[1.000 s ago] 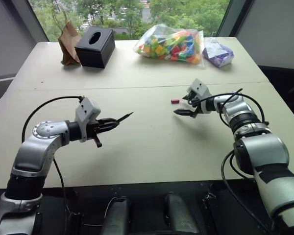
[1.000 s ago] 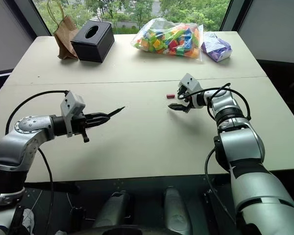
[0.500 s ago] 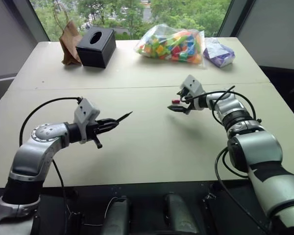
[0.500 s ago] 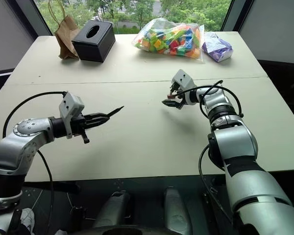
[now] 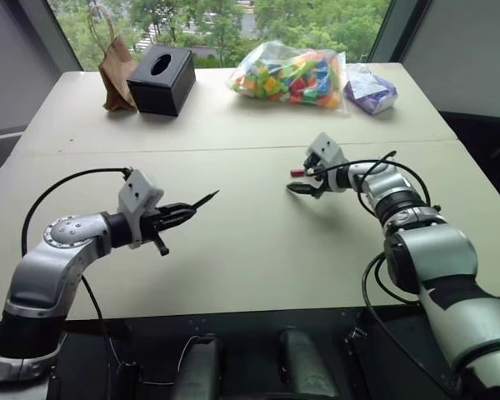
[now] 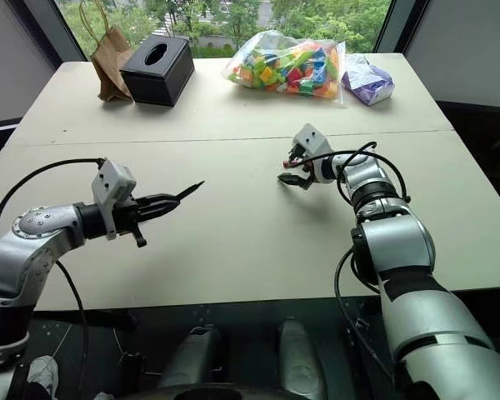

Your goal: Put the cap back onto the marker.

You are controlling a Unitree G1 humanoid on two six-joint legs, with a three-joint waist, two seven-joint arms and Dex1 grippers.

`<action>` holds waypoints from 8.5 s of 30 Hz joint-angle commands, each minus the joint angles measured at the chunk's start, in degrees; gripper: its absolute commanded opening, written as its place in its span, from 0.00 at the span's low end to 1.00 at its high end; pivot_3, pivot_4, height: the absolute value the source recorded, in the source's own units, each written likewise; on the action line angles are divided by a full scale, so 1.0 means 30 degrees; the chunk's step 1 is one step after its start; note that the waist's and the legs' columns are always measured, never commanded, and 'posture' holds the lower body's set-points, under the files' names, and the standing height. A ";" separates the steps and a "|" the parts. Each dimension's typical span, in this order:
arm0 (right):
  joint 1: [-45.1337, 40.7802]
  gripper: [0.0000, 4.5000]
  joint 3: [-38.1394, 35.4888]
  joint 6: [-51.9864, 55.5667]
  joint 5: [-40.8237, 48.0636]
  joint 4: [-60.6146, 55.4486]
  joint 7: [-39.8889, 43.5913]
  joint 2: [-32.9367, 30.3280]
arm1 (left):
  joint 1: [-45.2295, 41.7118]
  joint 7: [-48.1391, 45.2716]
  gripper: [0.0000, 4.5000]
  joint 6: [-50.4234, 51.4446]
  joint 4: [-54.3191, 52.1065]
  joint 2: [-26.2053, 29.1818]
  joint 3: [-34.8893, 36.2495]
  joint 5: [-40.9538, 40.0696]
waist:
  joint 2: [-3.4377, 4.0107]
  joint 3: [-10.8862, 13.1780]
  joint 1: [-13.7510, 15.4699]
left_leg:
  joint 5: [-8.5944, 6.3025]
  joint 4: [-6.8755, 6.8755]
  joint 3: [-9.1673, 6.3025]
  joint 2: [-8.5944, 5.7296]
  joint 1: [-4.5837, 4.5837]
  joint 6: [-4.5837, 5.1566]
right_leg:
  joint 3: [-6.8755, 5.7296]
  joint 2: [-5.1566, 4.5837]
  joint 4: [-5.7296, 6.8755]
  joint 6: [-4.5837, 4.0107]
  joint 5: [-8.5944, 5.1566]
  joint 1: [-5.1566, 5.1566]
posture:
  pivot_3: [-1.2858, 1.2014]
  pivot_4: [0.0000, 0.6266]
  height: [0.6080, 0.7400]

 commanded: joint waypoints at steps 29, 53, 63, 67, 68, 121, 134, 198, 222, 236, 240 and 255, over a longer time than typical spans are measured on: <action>0.0036 0.13 -0.0602 -0.0044 -0.0354 -0.0651 0.0234 0.0129 | -0.0671 0.0357 0.00 -0.0200 -0.0232 0.0373 0.0200 -0.0507 | 0.0000 0.0000 0.0016 | 0.0004 -0.0001 0.0001 -0.0004 0.0000 -0.0007 | -0.0001 0.0000 0.0002 -0.0001 0.0001 0.0000 | 0.52 0.24 1.00; 0.7037 0.13 0.2055 0.2507 0.0393 -2.1108 0.6407 -0.4177 | -0.8452 -0.5901 0.00 -0.8993 1.0606 -0.1444 -0.4516 0.4036 | 0.0014 0.0008 0.0088 | 0.0025 0.0037 0.0008 -0.0051 -0.0052 -0.0039 | -0.0025 -0.0005 0.0028 0.0004 0.0001 -0.0024 | 0.52 0.24 1.00; 0.8222 0.13 0.3951 0.3106 0.0609 -2.1859 0.6339 -0.3156 | -0.7642 -0.5457 0.00 -0.8716 0.9560 -0.1270 -0.3806 0.3952 | 0.0014 0.0008 0.0038 | 0.0025 0.0049 0.0003 -0.0042 -0.0057 -0.0037 | -0.0026 -0.0002 0.0034 0.0005 0.0001 -0.0027 | 0.52 0.24 1.00; 0.8314 0.13 0.4644 0.3293 0.0629 -2.1406 0.5987 -0.2016 | -0.6980 -0.5064 0.00 -0.8350 0.8745 -0.1025 -0.3439 0.3828 | 0.0013 0.0008 0.0069 | 0.0025 0.0050 -0.0004 -0.0038 -0.0055 -0.0037 | -0.0023 -0.0003 0.0037 0.0005 0.0001 -0.0027 | 0.52 0.24 1.00; 0.8324 0.13 0.4719 0.3337 0.0648 -2.1319 0.5870 -0.1794 | -0.6856 -0.4973 0.00 -0.8254 0.8585 -0.0986 -0.3379 0.3806 | 0.0013 0.0008 0.0071 | 0.0025 0.0050 -0.0007 -0.0039 -0.0056 -0.0037 | -0.0025 -0.0002 0.0037 0.0005 0.0001 -0.0027 | 0.52 0.24 1.00; 1.2155 0.80 0.2671 1.0625 0.4302 -2.3844 -0.0116 0.0290 | -0.6071 -0.4671 0.00 -0.7319 0.7305 -0.0867 -0.3113 0.3897 | 0.0000 0.0000 0.0184 | 0.0025 0.0060 -0.0014 -0.0056 -0.0047 -0.0037 | -0.0027 -0.0013 0.0048 0.0006 0.0002 -0.0010 | 0.52 0.24 1.00; 1.2903 0.01 0.3105 1.1548 0.4872 -2.4960 -0.0785 0.0920 | -0.6064 -0.4775 0.00 -0.7318 0.7310 -0.0866 -0.3091 0.3921 | -0.0001 -0.0001 0.0086 | 0.0023 0.0055 -0.0018 -0.0043 -0.0042 -0.0035 | -0.0026 -0.0001 0.0049 0.0005 0.0002 -0.0012 | 0.52 0.24 1.00; 1.3730 0.01 0.4865 0.9152 0.3487 -2.3738 -0.4665 0.3899 | -0.5530 -0.4513 0.00 -0.6763 0.6698 -0.0324 -0.2746 0.3749 | -0.0011 -0.0009 0.0040 | 0.0023 0.0056 -0.0019 0.0002 -0.0002 -0.0034 | -0.0018 0.0026 0.0072 0.0003 0.0003 -0.0011 | 0.52 0.24 1.00; 1.0159 0.01 0.3288 0.8180 0.3655 -2.9171 0.2458 -0.5479 | -0.6623 -0.7195 0.00 -0.8996 0.8524 -0.0496 -0.4619 0.4550 | -0.0010 -0.0007 0.0207 | 0.0021 0.0068 0.0009 -0.0001 -0.0018 -0.0031 | -0.0036 0.0029 0.0044 0.0002 0.0000 0.0018 | 0.52 0.24 1.00; 1.0158 0.01 0.4295 0.7967 0.2954 -2.9390 0.2223 -0.4210 | -0.7027 -0.7301 0.00 -0.8727 0.8334 -0.1164 -0.4697 0.4439 | -0.0011 -0.0007 0.0214 | 0.0018 0.0073 -0.0001 -0.0008 -0.0027 -0.0025 | -0.0032 0.0012 0.0041 0.0004 0.0000 0.0015 | 0.52 0.24 1.00; 0.9959 0.01 0.4283 0.7960 0.2950 -2.9257 0.2225 -0.3952 | -0.7034 -0.7284 0.00 -0.8677 0.8228 -0.1209 -0.4690 0.4405 | -0.0011 -0.0007 0.0211 | 0.0018 0.0073 -0.0003 -0.0008 -0.0027 -0.0025 | -0.0032 0.0012 0.0041 0.0003 0.0000 0.0014 | 0.52 0.24 1.00; 0.9603 0.01 0.4278 0.7813 0.2911 -2.8846 0.2164 -0.3557 | -0.6927 -0.7269 0.00 -0.8624 0.7919 -0.1300 -0.4694 0.4365 | -0.0010 -0.0006 0.0210 | 0.0018 0.0073 -0.0004 -0.0008 -0.0027 -0.0025 | -0.0032 0.0012 0.0042 0.0003 0.0001 0.0014 | 0.52 0.24 1.00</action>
